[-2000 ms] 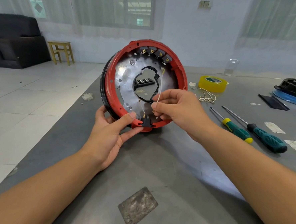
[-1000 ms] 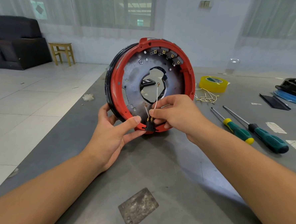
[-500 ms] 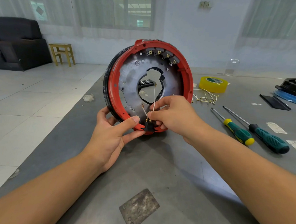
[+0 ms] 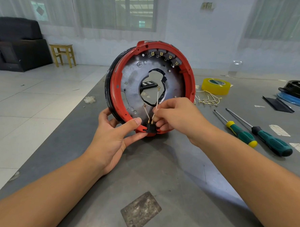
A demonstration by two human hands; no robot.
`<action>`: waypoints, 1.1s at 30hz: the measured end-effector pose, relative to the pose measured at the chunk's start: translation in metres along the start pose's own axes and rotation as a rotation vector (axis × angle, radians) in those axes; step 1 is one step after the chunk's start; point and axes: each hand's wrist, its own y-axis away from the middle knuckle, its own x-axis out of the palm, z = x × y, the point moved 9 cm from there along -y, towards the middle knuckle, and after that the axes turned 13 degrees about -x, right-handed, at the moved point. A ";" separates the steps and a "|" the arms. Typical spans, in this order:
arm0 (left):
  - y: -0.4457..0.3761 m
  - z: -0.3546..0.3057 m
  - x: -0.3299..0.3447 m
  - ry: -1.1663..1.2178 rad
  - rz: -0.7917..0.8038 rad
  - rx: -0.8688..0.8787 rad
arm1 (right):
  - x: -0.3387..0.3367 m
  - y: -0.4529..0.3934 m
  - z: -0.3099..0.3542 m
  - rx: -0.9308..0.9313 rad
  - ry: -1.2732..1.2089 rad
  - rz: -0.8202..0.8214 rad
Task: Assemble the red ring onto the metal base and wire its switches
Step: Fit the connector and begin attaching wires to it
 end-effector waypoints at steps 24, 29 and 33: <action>0.003 -0.003 0.000 0.016 -0.028 0.002 | 0.006 0.010 0.012 -0.373 0.374 -0.154; 0.002 -0.003 -0.002 0.030 -0.042 -0.001 | 0.010 0.016 0.020 -0.479 0.415 -0.174; 0.003 -0.004 -0.002 0.039 -0.047 -0.004 | 0.011 0.020 0.024 -0.546 0.466 -0.187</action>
